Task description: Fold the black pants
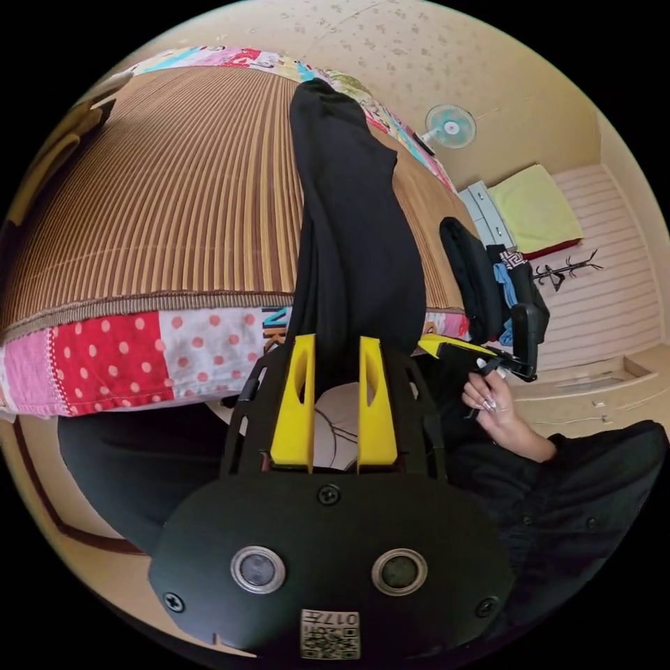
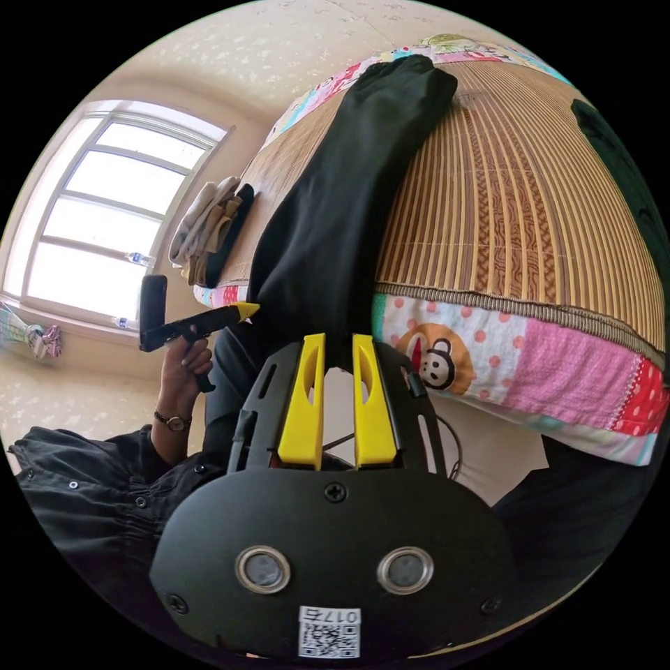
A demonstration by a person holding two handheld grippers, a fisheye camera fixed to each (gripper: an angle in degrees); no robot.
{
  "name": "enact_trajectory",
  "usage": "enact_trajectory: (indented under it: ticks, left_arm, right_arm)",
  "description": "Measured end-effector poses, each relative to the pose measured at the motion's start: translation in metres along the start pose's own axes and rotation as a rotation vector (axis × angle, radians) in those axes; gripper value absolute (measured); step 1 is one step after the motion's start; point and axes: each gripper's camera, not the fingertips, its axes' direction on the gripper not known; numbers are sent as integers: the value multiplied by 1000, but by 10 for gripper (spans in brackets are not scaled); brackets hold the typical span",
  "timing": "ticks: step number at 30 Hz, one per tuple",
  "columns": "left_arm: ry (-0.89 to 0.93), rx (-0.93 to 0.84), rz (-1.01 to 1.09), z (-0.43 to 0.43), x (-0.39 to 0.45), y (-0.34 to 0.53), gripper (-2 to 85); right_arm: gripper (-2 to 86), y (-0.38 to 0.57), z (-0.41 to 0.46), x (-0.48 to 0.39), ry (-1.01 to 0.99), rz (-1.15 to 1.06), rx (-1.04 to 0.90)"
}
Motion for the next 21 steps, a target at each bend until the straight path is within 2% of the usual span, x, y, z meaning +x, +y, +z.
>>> enact_trajectory:
  ticks: [3,6,8,9,11,13,15,17,18,19,21]
  left_arm:
    - [-55,-15,-30,5,-2,0,64]
    - [72,-52,28,-3,-26,-6,51]
    - [317,-63,77,-17,-56,-8,41]
    - [381,-48,100,-23,-61,-7,40]
    - [633,6,178,-45,-81,-4,38]
    - [789,-33,173,-45,-102,-6,38]
    - [754,-125,81,-34,-122,-9,41]
    - [449,-225,35,-24,-125,-11,52]
    - [384,-232,30,-23,-123,-11,55]
    - [331,-226,27,-25,-118,-11,63]
    - [349,-182,29,-32,-114,-10,78]
  right_arm:
    - [50,3,5,-3,-25,-36,-50]
    - [26,11,0,-6,8,-66,-74]
    - [19,16,-17,-3,-119,-123,-60]
    - [17,17,-24,-2,-180,-141,-48]
    - [14,24,-46,8,-459,-205,-9]
    - [13,29,-53,20,-592,-208,-9]
    - [13,34,-48,23,-573,-205,-50]
    - [13,38,-21,15,-314,-171,-206]
    - [13,39,-15,11,-236,-168,-237]
    - [14,42,-6,7,-122,-157,-274]
    - [18,44,-5,4,-98,-141,-270]
